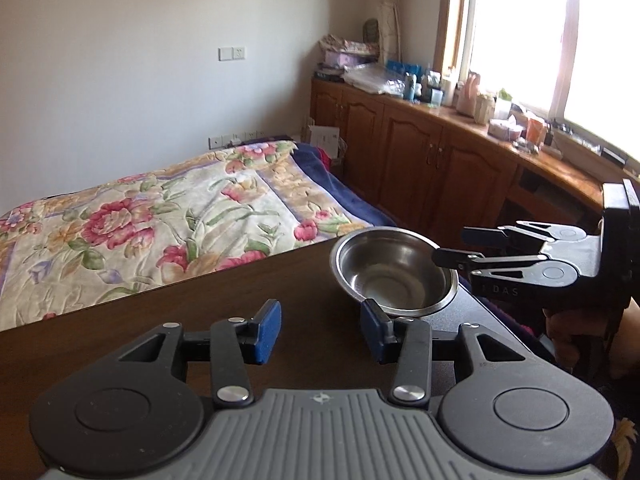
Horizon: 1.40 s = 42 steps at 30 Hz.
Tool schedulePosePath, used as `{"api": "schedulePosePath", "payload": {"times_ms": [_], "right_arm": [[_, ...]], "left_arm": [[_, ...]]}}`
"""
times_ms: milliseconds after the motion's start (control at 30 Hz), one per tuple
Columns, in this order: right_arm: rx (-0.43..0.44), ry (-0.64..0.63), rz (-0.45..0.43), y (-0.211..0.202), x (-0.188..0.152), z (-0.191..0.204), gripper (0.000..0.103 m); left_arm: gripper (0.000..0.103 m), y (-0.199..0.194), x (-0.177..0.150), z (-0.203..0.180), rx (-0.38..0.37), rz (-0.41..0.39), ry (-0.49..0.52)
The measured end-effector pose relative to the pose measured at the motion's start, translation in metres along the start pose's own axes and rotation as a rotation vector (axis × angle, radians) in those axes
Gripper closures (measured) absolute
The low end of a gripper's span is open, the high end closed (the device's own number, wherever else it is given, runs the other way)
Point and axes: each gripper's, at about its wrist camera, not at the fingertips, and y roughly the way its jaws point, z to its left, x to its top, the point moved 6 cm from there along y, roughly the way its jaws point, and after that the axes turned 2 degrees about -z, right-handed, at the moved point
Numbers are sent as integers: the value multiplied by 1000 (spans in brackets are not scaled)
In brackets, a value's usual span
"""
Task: Organize plates and bowls
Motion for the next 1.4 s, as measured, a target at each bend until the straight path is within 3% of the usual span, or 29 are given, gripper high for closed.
{"api": "schedulePosePath", "payload": {"times_ms": [433,700,867,933,1400], "right_arm": [[39,98,48,14,-11,-9,52],[78,144,72,16,-14,-7,61],[104,181,93,19,-17,-7,73],[110,183,104,20,-18,-5,83],[114,203,82,6,-7,1,90]], "left_arm": [[56,64,8,-19,-59,105,18],[62,90,3,-22,-69,155,3],[75,97,1,-23,-88,177,-9],[79,100,0,-23,-109,190,-19],[90,75,9,-22,-100,146,-14]]}}
